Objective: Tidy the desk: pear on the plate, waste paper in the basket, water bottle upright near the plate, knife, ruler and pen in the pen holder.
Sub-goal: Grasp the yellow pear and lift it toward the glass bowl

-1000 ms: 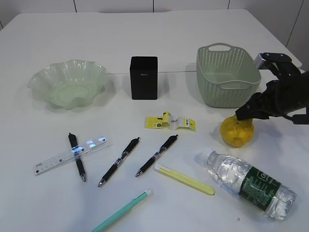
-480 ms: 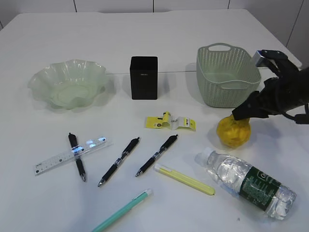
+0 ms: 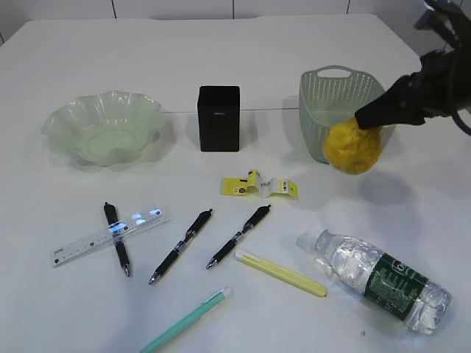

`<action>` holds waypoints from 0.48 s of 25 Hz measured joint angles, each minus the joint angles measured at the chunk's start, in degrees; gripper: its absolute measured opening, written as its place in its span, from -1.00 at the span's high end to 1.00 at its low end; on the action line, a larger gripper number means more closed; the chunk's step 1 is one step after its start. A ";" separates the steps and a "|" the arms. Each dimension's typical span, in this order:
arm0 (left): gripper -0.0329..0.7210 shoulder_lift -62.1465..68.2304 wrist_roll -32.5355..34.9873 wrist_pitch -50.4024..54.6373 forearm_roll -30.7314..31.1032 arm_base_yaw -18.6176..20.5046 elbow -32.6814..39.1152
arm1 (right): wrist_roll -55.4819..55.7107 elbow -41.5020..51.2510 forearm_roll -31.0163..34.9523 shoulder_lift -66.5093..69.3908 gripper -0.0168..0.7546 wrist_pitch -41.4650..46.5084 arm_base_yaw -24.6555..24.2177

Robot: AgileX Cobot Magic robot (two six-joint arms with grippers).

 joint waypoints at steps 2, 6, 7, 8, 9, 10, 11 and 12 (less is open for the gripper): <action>0.26 1.64 1.54 -0.12 -1.33 0.00 -0.76 | -0.12 -1.25 0.09 -1.02 0.40 2.08 0.00; 0.26 7.83 4.73 -0.12 -4.33 0.00 -4.42 | -0.32 -4.27 0.48 -1.96 0.40 8.06 0.00; 0.26 9.75 5.79 0.18 -5.02 0.00 -5.46 | -0.32 -4.27 0.48 -1.96 0.40 8.06 0.00; 0.26 11.32 6.55 0.63 -5.59 0.00 -6.57 | -0.32 -5.59 0.56 -1.96 0.40 10.36 0.25; 0.26 13.19 7.70 1.57 -6.53 0.00 -8.20 | -0.32 -5.90 0.56 -1.96 0.40 10.95 0.26; 0.26 15.02 8.76 2.52 -7.82 0.00 -9.61 | -0.32 -6.26 0.56 -1.96 0.40 12.06 0.66; 0.26 16.62 9.90 3.55 -9.10 0.00 -10.75 | -0.32 -6.63 0.71 -1.96 0.40 12.65 0.87; 0.26 18.47 11.28 4.72 -10.45 0.00 -11.85 | -0.32 -6.75 1.07 -2.08 0.40 13.26 1.47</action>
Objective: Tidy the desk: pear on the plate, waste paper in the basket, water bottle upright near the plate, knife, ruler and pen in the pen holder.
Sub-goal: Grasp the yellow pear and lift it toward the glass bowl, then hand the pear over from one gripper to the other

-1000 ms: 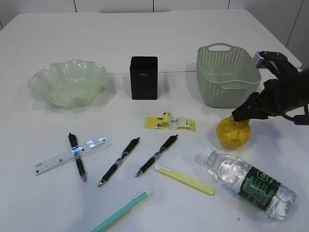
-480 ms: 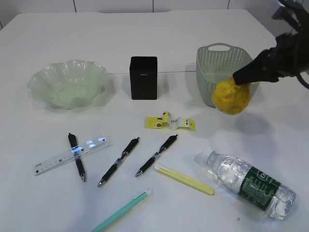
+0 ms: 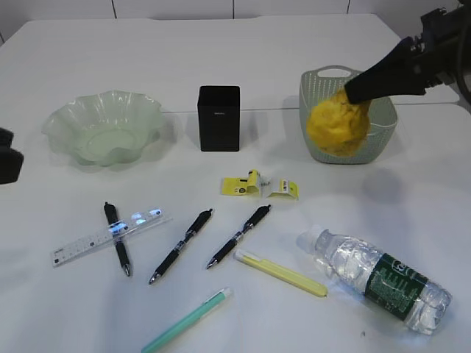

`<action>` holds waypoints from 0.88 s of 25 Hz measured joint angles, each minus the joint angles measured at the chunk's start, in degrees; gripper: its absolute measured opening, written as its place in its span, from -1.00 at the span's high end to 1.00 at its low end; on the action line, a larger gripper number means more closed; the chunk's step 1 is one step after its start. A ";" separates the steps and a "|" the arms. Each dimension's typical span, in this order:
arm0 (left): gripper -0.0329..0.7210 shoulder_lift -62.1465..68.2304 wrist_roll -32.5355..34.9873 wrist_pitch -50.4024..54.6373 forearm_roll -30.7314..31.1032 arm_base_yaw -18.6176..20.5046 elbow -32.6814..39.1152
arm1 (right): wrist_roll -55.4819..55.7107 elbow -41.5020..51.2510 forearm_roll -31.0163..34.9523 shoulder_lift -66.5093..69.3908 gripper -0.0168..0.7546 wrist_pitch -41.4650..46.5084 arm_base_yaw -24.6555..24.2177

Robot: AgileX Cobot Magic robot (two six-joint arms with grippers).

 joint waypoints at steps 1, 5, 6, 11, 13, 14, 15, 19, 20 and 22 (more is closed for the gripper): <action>0.26 1.77 1.64 1.78 -2.03 0.00 -1.50 | 0.00 -0.11 0.40 0.00 0.40 0.90 0.24; 0.26 7.43 4.37 6.89 -6.65 0.00 -5.95 | 0.00 -0.11 1.64 -0.38 0.40 1.92 0.89; 0.26 8.54 4.85 7.71 -6.89 0.00 -6.72 | 0.00 -0.11 1.64 -0.38 0.40 2.00 0.89; 0.26 11.43 7.66 11.07 -7.29 0.00 -9.35 | 0.00 -0.11 3.04 -2.68 0.40 2.18 0.98; 0.26 12.13 8.39 12.47 -7.29 0.00 -10.49 | -0.11 -0.11 4.14 -3.66 0.40 2.43 0.98; 0.24 12.47 8.54 13.35 -7.29 0.00 -11.19 | -0.11 -0.11 4.32 -3.95 0.40 2.43 0.98; 0.21 12.92 8.67 13.76 -7.29 0.00 -11.85 | -0.11 -0.11 4.63 -4.14 0.40 2.43 0.98; -0.11 14.77 8.95 14.43 -7.29 0.00 -13.66 | -0.11 -0.11 5.42 -4.53 0.40 2.43 1.66; -0.17 15.22 9.04 14.52 -7.29 0.00 -13.91 | -0.20 -0.11 5.42 -4.65 0.40 2.43 3.13; -0.24 15.89 9.04 14.52 -7.29 0.00 -14.79 | -0.20 -0.11 5.30 -4.65 0.40 2.43 4.29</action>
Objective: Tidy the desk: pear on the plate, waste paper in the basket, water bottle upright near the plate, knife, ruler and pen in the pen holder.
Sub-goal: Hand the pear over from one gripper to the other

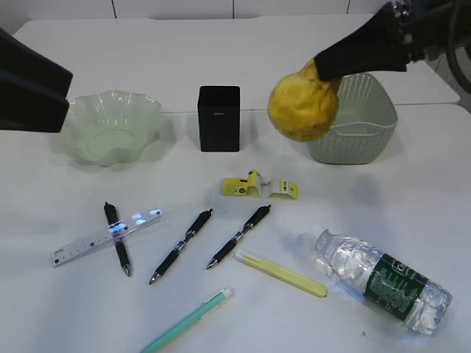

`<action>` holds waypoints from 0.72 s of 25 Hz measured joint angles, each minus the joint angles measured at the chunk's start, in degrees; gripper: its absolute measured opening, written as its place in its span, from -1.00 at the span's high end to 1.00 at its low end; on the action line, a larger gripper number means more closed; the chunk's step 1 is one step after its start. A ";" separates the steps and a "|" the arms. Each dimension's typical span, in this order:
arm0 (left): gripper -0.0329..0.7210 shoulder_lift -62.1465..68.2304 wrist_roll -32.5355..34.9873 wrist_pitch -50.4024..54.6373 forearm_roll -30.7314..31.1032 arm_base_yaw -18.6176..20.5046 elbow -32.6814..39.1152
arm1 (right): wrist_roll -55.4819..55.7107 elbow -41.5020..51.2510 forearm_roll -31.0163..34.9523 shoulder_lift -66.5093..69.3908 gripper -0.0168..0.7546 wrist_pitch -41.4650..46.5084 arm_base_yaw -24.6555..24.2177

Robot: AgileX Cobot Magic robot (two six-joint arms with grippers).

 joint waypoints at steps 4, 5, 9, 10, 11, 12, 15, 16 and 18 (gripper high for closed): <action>-0.28 0.56 0.04 0.13 0.00 0.00 -1.04 | -0.13 -0.03 -1.33 0.00 0.40 0.14 4.69; -0.29 0.55 0.13 0.13 -0.11 0.00 -1.15 | -0.13 -0.03 -1.33 0.00 0.40 0.14 5.15; -0.30 0.55 0.13 0.13 -2.64 -0.53 -1.15 | -0.13 -0.12 -1.54 -0.50 0.40 0.14 7.99; -0.31 0.67 0.13 0.13 -3.01 -1.31 -1.15 | -0.13 -0.12 -1.54 -0.80 0.40 0.27 8.85; -0.33 0.79 0.13 0.13 -3.13 -2.12 -1.15 | -0.13 -0.12 -1.54 -0.95 0.40 0.31 9.01; -0.35 0.92 0.13 0.13 -3.24 -3.28 -1.15 | -0.13 -0.37 -1.29 -1.04 0.40 0.40 9.25; -0.40 2.31 0.17 0.13 -3.32 -6.94 -1.15 | -0.13 -0.49 -1.22 -1.29 0.40 0.44 9.38; -0.40 2.71 0.17 -0.12 -3.32 -7.93 -1.15 | -0.13 -0.49 -1.22 -1.54 0.40 0.44 9.38; -0.40 3.80 0.26 -1.42 -3.22 -9.81 -1.15 | -0.13 -0.49 -1.09 -2.35 0.40 0.44 9.38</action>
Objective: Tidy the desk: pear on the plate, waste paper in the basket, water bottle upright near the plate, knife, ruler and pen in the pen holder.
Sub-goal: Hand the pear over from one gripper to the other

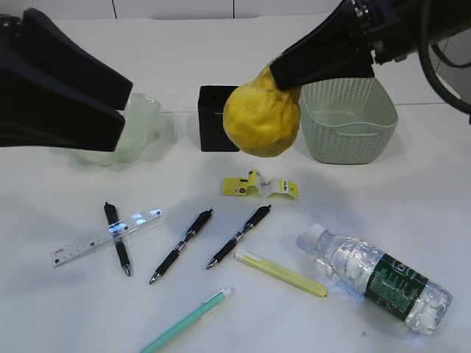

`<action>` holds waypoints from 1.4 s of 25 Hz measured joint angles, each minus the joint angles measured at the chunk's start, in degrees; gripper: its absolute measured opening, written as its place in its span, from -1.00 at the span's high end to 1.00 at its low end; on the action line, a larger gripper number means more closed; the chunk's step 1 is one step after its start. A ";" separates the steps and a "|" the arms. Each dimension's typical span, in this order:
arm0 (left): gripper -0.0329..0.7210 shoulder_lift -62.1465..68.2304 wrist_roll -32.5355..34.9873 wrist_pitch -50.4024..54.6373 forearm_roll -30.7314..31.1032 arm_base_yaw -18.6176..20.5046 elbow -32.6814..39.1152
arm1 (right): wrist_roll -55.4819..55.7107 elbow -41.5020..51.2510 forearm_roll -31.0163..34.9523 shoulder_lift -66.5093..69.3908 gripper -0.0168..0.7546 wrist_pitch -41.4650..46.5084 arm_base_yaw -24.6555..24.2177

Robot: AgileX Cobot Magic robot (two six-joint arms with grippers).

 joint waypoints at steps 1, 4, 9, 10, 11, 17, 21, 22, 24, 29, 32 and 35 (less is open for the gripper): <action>-0.40 0.24 0.00 -0.45 0.00 -0.58 0.00 | 0.00 0.00 0.00 0.00 0.40 0.00 0.00; -0.41 0.81 0.00 -2.75 0.00 -1.89 0.00 | 0.00 0.00 1.66 -1.16 0.40 0.09 0.00; -0.45 1.05 1.08 -6.52 -0.69 -2.21 0.00 | 0.00 0.00 1.93 -1.48 0.40 0.14 2.68; -0.46 1.19 1.47 -6.76 -0.96 -2.21 0.00 | 0.00 0.00 1.93 -1.53 0.40 0.14 3.44; -0.46 1.59 1.70 -7.10 -1.01 -2.21 0.00 | 0.00 0.00 1.93 -1.53 0.40 0.24 4.17; -0.46 4.01 2.65 -7.20 -1.79 -2.21 0.00 | 0.50 -0.48 1.83 -1.53 0.40 0.37 5.57; -0.51 4.32 2.96 -6.99 -3.48 -2.21 0.00 | 1.01 -0.56 1.72 -1.53 0.40 0.37 5.57; -0.56 4.32 2.90 -6.99 -3.59 -2.21 0.00 | 1.01 -0.56 1.72 -1.53 0.40 0.37 5.57; -0.64 4.32 2.99 -7.34 -4.01 -2.21 0.00 | 1.14 -0.56 1.72 -1.53 0.40 0.37 5.57; -0.72 4.66 2.99 -8.02 -7.26 -2.33 0.00 | 1.18 -0.56 1.72 -1.62 0.40 0.37 5.57; -0.72 5.77 2.99 -8.70 -7.76 -3.78 0.00 | 1.18 -0.56 1.83 -1.75 0.40 0.37 5.57; -0.73 6.99 2.99 -9.18 -7.80 -5.79 0.00 | 1.18 -0.56 2.07 -1.88 0.40 0.37 5.57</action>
